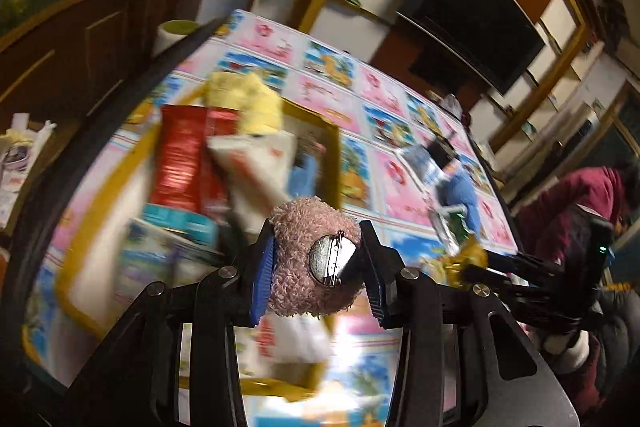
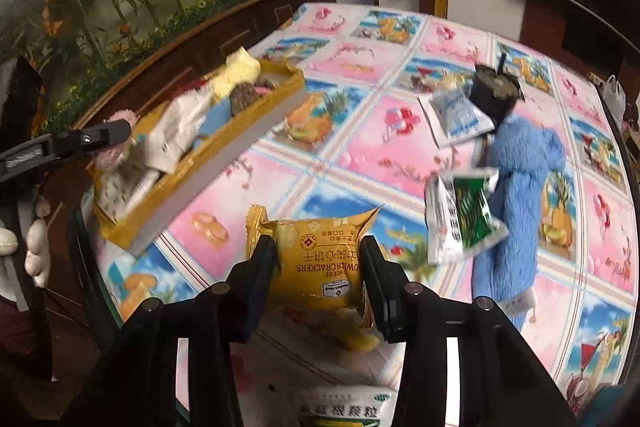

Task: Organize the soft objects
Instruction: 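Carry the pink pouch and yellow cracker packet into the foam box and release both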

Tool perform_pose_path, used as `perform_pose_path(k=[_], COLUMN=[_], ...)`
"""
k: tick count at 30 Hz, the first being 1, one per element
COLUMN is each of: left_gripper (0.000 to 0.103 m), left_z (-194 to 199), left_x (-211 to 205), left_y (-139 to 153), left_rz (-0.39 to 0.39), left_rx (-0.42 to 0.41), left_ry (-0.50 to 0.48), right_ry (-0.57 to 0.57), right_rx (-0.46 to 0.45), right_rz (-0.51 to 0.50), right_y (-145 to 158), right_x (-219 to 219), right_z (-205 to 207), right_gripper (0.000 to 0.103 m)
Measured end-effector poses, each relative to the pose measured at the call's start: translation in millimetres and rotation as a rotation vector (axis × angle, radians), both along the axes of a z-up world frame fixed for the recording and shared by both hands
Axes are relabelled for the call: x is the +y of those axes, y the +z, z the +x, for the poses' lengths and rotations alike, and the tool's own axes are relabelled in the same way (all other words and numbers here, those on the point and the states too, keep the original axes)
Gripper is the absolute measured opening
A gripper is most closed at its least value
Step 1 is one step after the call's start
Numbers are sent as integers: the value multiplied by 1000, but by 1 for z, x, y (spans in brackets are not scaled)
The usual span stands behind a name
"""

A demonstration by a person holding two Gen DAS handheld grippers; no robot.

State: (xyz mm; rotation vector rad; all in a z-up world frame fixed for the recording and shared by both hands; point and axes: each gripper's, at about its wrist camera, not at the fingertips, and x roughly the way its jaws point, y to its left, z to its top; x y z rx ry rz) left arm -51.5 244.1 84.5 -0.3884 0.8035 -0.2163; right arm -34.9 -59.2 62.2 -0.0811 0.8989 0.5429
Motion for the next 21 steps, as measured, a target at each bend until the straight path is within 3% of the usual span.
perform_pose_path(k=[8, 11, 16, 21], left_gripper=[39, 40, 54, 60], left_z=[30, 38, 32, 15], left_x=[58, 65, 67, 71], left_y=[-20, -32, -42, -37], left_rz=[-16, 17, 36, 49], left_rx=[70, 116, 128, 101], left_ry=[115, 130, 108, 108], right_ry=[92, 127, 120, 74], right_rx=[-18, -29, -30, -26], right_rz=[57, 49, 63, 48], right_y=[22, 26, 29, 21], right_x=[57, 84, 119, 147], right_z=[13, 20, 49, 89], right_gripper=[43, 44, 44, 44])
